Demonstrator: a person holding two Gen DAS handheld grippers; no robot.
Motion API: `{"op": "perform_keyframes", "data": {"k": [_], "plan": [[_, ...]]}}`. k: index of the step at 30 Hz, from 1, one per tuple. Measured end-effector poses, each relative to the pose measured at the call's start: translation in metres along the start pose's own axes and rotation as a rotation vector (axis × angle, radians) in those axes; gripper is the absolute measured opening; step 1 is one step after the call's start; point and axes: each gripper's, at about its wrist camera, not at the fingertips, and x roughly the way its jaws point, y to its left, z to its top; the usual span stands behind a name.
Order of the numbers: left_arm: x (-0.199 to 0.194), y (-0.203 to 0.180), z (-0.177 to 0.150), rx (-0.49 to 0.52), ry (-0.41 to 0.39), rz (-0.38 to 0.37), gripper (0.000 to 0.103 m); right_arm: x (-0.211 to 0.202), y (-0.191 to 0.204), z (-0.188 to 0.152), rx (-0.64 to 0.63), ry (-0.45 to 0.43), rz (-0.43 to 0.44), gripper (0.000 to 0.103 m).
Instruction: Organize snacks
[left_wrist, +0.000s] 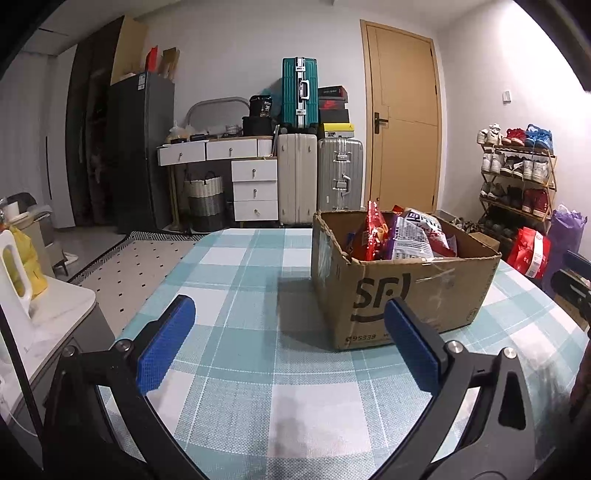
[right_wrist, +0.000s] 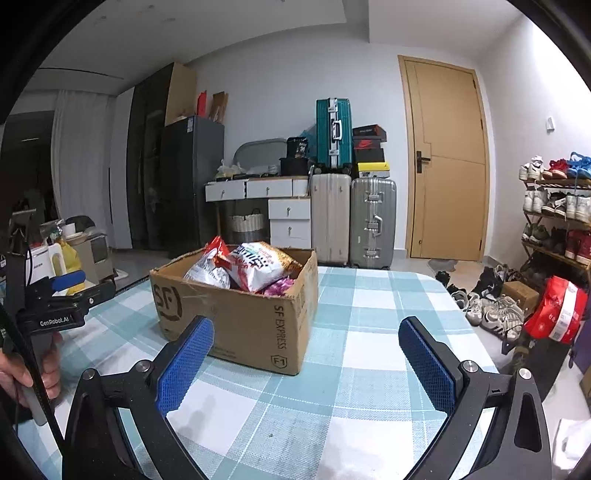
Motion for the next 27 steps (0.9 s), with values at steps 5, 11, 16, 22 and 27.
{"op": "perform_keyframes", "data": {"k": [5,11,16,22,27], "plan": [[-0.012,-0.001,-0.001,0.009,-0.048,-0.016,0.102,0.005,0.002,-0.001,-0.011,0.012,0.017,0.102],[-0.013,-0.002,-0.001,0.009,-0.054,-0.027,0.102,0.004,0.005,-0.001,-0.017,0.012,0.018,0.102],[-0.012,-0.002,-0.001,0.009,-0.054,-0.027,0.102,0.003,0.005,-0.001,-0.016,0.012,0.018,0.102],[-0.012,-0.002,-0.001,0.009,-0.055,-0.027,0.102,0.004,0.006,-0.002,-0.015,0.012,0.022,0.102],[-0.012,-0.002,-0.001,0.009,-0.055,-0.027,0.102,0.004,0.006,-0.002,-0.015,0.012,0.023,0.102]]}}
